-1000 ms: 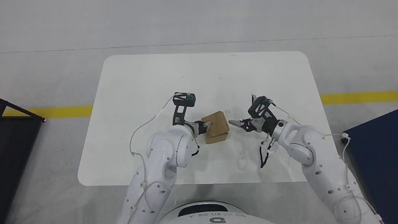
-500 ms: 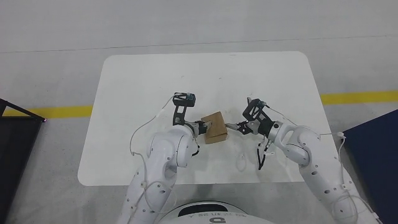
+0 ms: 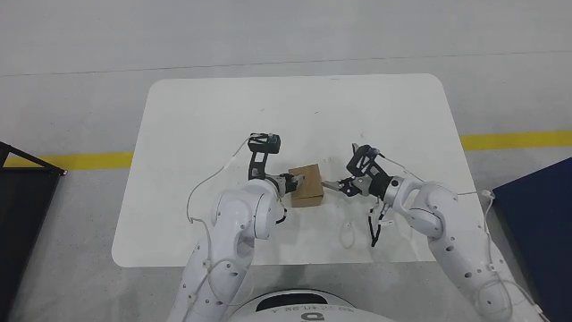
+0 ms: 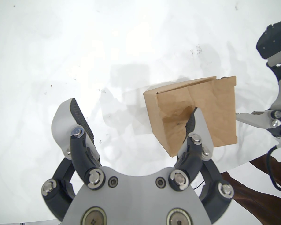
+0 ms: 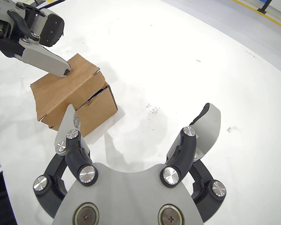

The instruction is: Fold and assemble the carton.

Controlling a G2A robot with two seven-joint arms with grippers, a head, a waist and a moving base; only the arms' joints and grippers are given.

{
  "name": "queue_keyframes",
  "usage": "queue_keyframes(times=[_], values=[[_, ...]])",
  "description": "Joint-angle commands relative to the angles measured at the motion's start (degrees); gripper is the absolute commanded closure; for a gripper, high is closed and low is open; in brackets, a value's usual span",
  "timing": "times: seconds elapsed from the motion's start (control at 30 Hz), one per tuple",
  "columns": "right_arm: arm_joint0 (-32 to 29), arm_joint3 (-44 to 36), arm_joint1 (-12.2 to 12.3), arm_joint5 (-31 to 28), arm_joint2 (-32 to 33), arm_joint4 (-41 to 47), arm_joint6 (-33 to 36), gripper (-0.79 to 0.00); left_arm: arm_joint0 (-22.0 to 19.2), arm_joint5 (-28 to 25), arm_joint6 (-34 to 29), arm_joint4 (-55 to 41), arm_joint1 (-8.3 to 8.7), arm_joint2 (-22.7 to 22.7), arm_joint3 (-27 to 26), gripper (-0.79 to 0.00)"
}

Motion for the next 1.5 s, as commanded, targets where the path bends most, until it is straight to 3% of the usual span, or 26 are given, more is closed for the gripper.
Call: queue_keyframes(times=[0.0, 0.4, 0.9, 1.47], values=[[0.13, 0.11, -0.01, 0.04, -0.08, -0.1, -0.01, -0.785, 0.01, 0.0, -0.01, 0.18, 0.02, 0.01, -0.07, -0.785], [0.51, -0.3, -0.07, 0.5, -0.41, -0.52, 0.37, -0.785, 2.64, 0.41, -2.22, 1.23, 0.52, -2.17, -3.21, -0.785], [1.09, -1.45, -0.26, 0.85, -1.7, -0.54, 1.35, -0.785, 1.8, 0.85, -2.25, -1.23, 0.58, -3.38, -1.21, -0.785], [1.63, -1.41, -0.41, 0.76, -2.48, -0.09, 1.24, -0.785, 1.73, 0.8, -2.94, -1.42, 0.78, -3.26, -2.91, -0.785]])
